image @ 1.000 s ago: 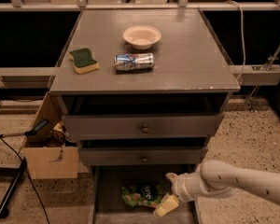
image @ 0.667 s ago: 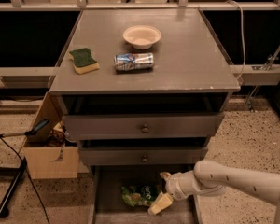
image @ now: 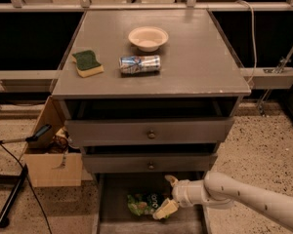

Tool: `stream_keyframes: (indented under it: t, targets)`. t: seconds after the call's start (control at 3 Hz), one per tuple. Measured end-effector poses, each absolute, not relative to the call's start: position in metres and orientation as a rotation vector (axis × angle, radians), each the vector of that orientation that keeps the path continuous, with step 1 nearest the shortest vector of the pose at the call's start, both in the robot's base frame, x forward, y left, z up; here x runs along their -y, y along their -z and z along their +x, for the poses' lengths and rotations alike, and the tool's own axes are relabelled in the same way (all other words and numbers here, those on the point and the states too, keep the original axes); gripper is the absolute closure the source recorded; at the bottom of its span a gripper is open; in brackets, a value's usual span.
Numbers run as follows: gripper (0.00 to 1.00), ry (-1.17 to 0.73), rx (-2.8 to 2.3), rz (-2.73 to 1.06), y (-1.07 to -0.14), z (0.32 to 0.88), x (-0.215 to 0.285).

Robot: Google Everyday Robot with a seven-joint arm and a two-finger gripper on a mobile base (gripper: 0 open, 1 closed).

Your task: Pick green rice chip bag from bottom drawer and place on counter

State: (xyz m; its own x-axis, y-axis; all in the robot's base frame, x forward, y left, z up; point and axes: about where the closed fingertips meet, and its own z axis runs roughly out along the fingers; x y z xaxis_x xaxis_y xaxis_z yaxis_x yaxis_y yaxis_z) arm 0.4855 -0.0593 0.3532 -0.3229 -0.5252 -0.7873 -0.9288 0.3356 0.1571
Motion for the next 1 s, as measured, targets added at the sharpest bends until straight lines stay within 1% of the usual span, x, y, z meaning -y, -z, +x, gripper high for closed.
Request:
stream_keyframes:
  t: [0.33,0.67,1.0]
  targets:
    - [0.00,-0.826,-1.973,-1.275,-0.346,0.485,0.056]
    - [0.00,-0.848,-1.984,-1.293,-0.315,0.480,0.043]
    - [0.00,-0.878,-2.025,-1.274,-0.252,0.468,0.052]
